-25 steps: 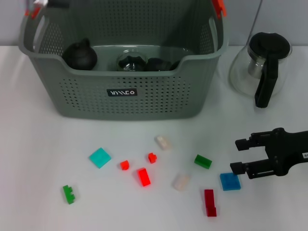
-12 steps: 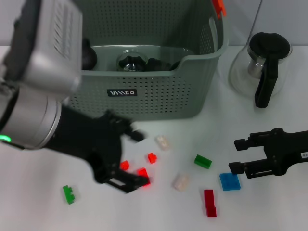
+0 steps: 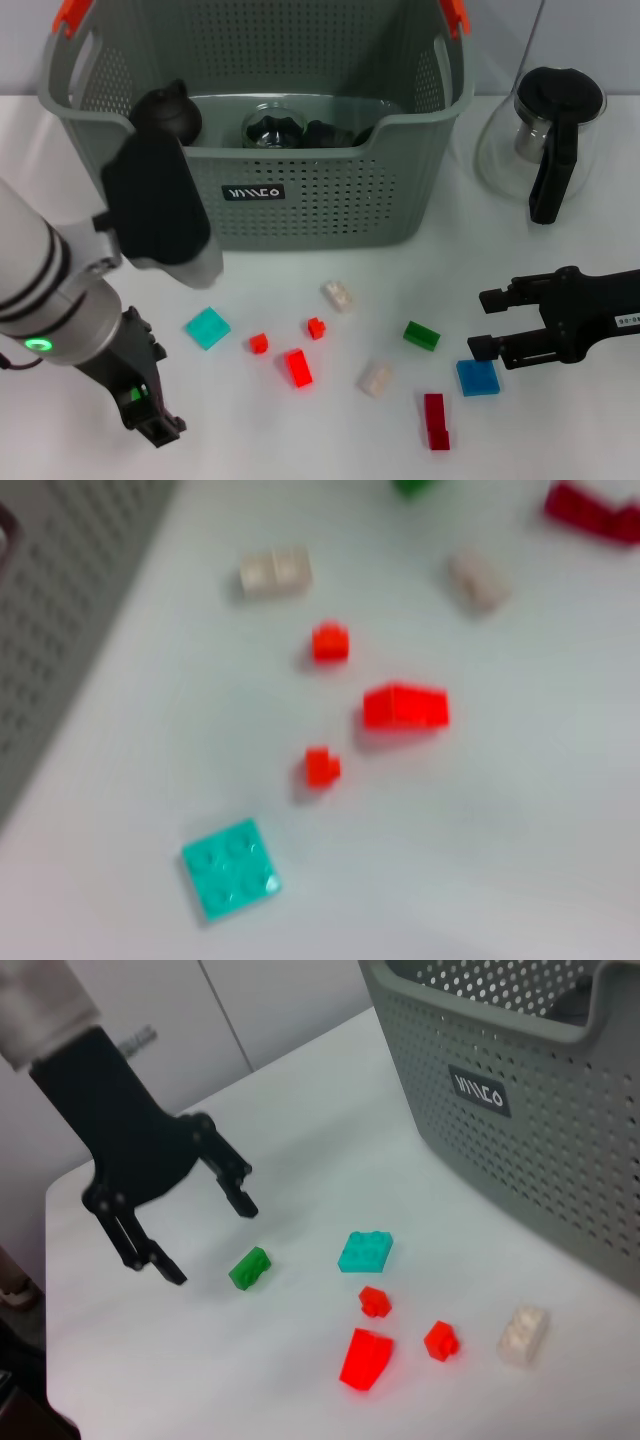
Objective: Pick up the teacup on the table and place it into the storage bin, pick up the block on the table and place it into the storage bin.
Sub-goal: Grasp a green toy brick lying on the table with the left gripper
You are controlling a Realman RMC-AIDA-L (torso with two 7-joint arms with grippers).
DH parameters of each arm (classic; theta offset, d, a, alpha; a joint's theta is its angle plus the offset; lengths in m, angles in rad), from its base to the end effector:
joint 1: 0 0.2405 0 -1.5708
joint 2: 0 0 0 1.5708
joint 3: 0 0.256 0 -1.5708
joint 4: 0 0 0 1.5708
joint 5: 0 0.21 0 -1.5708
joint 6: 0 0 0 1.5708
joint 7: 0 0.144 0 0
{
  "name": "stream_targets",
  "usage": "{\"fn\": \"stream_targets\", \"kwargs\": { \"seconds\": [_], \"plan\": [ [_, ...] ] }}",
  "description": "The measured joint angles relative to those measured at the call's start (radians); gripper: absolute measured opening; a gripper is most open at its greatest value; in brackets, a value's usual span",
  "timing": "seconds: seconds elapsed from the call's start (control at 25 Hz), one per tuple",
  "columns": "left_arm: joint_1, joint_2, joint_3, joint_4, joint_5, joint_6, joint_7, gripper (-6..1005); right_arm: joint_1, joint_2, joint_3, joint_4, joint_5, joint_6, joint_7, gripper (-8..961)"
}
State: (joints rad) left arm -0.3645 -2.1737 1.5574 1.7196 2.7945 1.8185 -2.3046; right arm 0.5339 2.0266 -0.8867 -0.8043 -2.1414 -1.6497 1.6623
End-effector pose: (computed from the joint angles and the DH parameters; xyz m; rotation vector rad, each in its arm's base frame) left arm -0.1845 0.2768 -0.0006 -2.7394 -0.5053 0.8536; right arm 0.2594 0.3224 0.0092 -2.9607 0.7747 0.3330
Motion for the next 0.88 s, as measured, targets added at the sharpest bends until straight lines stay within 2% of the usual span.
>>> {"fn": "stream_targets", "kwargs": {
  "seconds": [0.12,0.56,0.88],
  "plan": [
    [0.003,0.002,0.053,-0.083,0.055,-0.067,-0.02,825,0.004,0.001,-0.001,0.0,0.0,0.0,0.0,795],
    [0.009,0.006,0.053,-0.201,0.061,-0.17,-0.013,826,0.008,0.001,-0.003,0.001,-0.002,0.0,0.007,794],
    [0.003,0.01,0.036,-0.235,0.064,-0.2,-0.009,825,0.009,0.0,-0.003,0.001,-0.002,0.001,0.008,794]
  ]
}}
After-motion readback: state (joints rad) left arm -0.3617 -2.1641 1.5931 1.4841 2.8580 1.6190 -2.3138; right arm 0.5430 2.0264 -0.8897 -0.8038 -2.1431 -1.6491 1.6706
